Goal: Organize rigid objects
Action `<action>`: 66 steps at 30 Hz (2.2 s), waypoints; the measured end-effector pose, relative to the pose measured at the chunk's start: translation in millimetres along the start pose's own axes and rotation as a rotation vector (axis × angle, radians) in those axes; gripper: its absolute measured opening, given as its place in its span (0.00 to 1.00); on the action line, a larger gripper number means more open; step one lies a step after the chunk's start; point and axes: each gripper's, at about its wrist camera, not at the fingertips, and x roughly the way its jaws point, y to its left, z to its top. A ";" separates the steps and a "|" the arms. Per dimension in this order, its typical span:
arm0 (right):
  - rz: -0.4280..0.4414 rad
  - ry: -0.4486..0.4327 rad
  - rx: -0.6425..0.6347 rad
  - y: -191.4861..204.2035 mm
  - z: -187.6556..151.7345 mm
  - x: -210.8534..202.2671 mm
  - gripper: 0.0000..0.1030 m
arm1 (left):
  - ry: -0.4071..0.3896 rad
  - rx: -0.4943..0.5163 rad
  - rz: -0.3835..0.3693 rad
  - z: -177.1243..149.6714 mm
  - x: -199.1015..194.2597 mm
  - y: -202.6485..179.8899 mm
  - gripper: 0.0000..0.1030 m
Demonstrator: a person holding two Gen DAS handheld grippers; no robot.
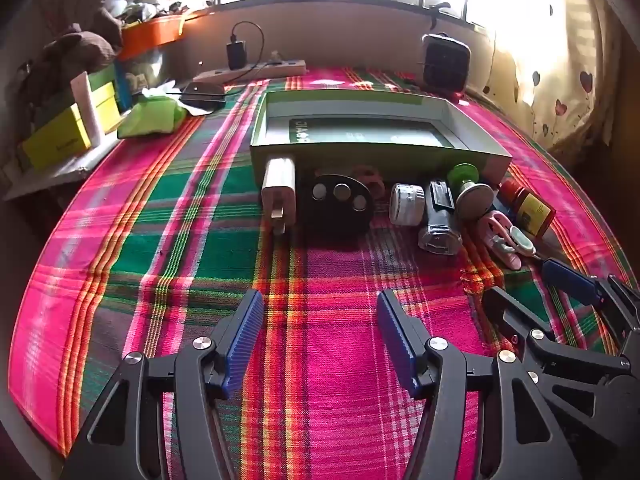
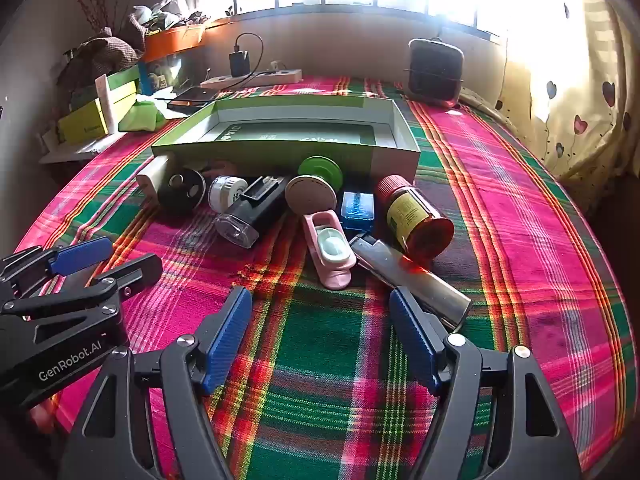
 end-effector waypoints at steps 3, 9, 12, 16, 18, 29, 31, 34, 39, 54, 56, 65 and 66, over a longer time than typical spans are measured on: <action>0.002 0.001 0.000 -0.4 0.0 0.2 0.70 | -0.010 0.004 -0.007 -3.2 0.4 -0.5 0.56; 0.001 0.002 -0.003 -0.4 -0.2 2.2 0.70 | -0.013 0.011 -0.003 -7.8 -0.7 -0.5 0.56; 0.001 0.004 -0.002 -2.0 0.7 1.1 0.70 | -0.004 0.012 -0.007 -4.4 0.6 1.7 0.56; 0.001 0.004 -0.003 -2.7 1.2 0.3 0.70 | -0.004 0.013 -0.006 -3.8 0.3 2.5 0.56; 0.001 0.003 -0.006 -0.5 0.2 -0.1 0.70 | -0.004 0.014 -0.006 -4.8 -0.2 4.0 0.56; 0.003 0.004 -0.007 -0.6 -1.5 -1.8 0.70 | 0.000 0.016 0.001 -3.9 1.3 4.5 0.57; 0.004 0.003 -0.007 -0.8 -1.5 -1.8 0.70 | 0.001 0.014 0.001 -3.9 0.7 5.6 0.57; 0.003 0.003 -0.006 -0.5 -1.6 -1.8 0.70 | 0.001 0.015 0.002 -3.7 0.5 6.6 0.57; 0.003 0.004 -0.007 -0.5 -1.6 -1.7 0.70 | 0.001 0.015 0.003 -3.5 -0.2 7.5 0.57; 0.003 0.004 -0.007 -0.2 -1.6 -2.1 0.70 | 0.002 0.017 0.003 -3.6 -0.1 8.0 0.57; 0.003 0.004 -0.008 -0.2 -1.6 -2.1 0.70 | 0.001 0.018 0.003 -3.8 0.1 7.5 0.57; 0.003 0.004 -0.008 -0.2 -1.6 -2.0 0.70 | 0.001 0.018 0.004 -3.8 0.1 7.4 0.57; 0.003 0.004 -0.008 -0.2 -1.7 -2.0 0.70 | 0.001 0.018 0.004 -3.8 0.1 7.4 0.57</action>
